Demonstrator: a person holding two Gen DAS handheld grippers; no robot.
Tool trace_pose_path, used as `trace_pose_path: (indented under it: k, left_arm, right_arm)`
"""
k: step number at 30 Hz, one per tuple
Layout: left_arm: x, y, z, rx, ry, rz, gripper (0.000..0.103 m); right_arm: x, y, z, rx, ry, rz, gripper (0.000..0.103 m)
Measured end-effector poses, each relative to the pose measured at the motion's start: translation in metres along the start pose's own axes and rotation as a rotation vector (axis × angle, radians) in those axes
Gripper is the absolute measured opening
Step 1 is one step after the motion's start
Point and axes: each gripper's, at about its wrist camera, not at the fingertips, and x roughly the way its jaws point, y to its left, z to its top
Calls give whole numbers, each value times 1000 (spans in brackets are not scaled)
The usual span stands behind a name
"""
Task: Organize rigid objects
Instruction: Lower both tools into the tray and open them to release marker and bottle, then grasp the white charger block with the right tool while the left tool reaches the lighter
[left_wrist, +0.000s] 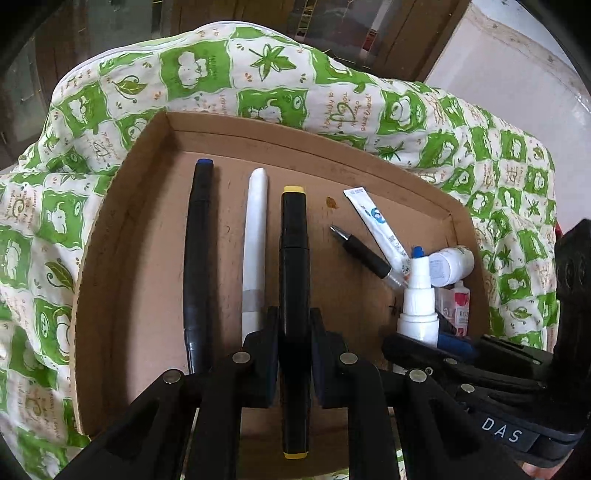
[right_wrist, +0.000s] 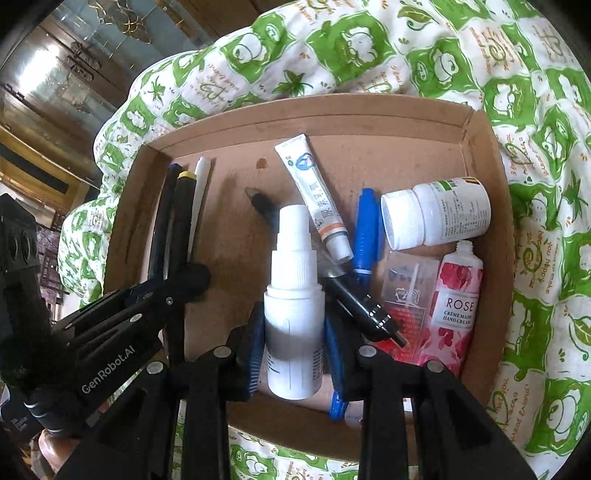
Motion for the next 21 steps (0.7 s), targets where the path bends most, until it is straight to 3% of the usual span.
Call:
trace_pose_path:
  k: [3,9,15,21]
  left_arm:
    - [-1,-3,0,27,1,22,16]
    - [-7,-11,-2,34,9,20,44]
    - [-42,-21,-18,77,-29,25,44]
    - [-94,-18,-76,199,-21,26,54]
  right_arm:
    - [0,0,-1,10,-2,8,33]
    - [-8,-5,-4,27,-1,22,39]
    - [-40,-12,-12,63,2,51,40]
    - [-78,-1,-43,34,62,65,65]
